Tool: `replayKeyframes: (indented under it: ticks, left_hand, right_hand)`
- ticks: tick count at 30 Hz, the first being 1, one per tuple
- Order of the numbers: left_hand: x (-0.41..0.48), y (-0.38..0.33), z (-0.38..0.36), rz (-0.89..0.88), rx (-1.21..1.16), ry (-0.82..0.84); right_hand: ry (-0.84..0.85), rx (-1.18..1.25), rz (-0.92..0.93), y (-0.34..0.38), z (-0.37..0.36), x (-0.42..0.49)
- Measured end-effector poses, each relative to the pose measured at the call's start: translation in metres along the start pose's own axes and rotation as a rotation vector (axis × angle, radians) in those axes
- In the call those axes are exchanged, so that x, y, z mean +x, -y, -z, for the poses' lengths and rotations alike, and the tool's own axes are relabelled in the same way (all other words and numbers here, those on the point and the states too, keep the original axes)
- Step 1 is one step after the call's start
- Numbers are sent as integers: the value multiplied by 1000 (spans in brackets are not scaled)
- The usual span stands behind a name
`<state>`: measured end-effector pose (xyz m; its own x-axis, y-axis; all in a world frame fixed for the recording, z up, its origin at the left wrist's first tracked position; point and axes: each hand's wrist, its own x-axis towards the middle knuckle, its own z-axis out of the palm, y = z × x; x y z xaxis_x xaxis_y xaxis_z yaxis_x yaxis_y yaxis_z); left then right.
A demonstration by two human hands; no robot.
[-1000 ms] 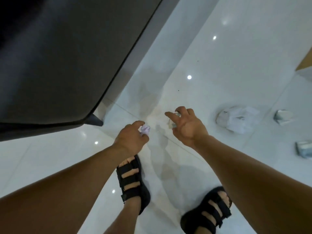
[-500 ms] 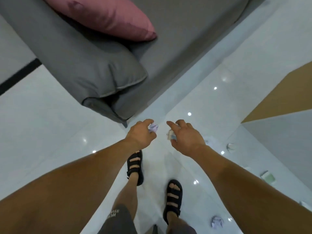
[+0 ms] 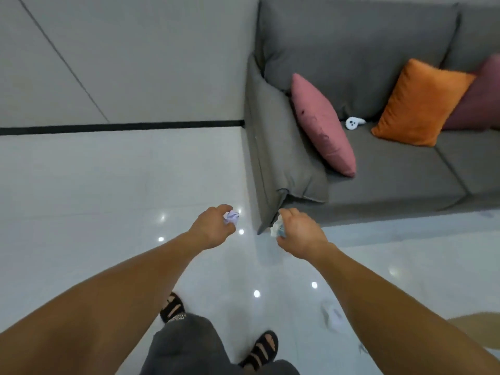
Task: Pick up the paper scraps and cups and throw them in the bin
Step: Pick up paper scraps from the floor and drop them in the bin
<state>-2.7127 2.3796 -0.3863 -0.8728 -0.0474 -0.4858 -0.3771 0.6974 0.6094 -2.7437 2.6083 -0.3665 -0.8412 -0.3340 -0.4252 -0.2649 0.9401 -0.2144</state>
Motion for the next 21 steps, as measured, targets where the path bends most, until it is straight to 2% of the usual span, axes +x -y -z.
replayKeyframes:
  ticks: [11, 16, 21]
  left_hand:
    - [-94, 225, 256, 270, -222, -472]
    - [-138, 304, 324, 381, -301, -612]
    - [-150, 369, 369, 494, -316, -680]
  right_hand:
    - [-1, -232, 501, 354, 41, 110]
    - [5, -282, 696, 491, 36, 144]
    - [61, -305, 852, 591, 21, 182]
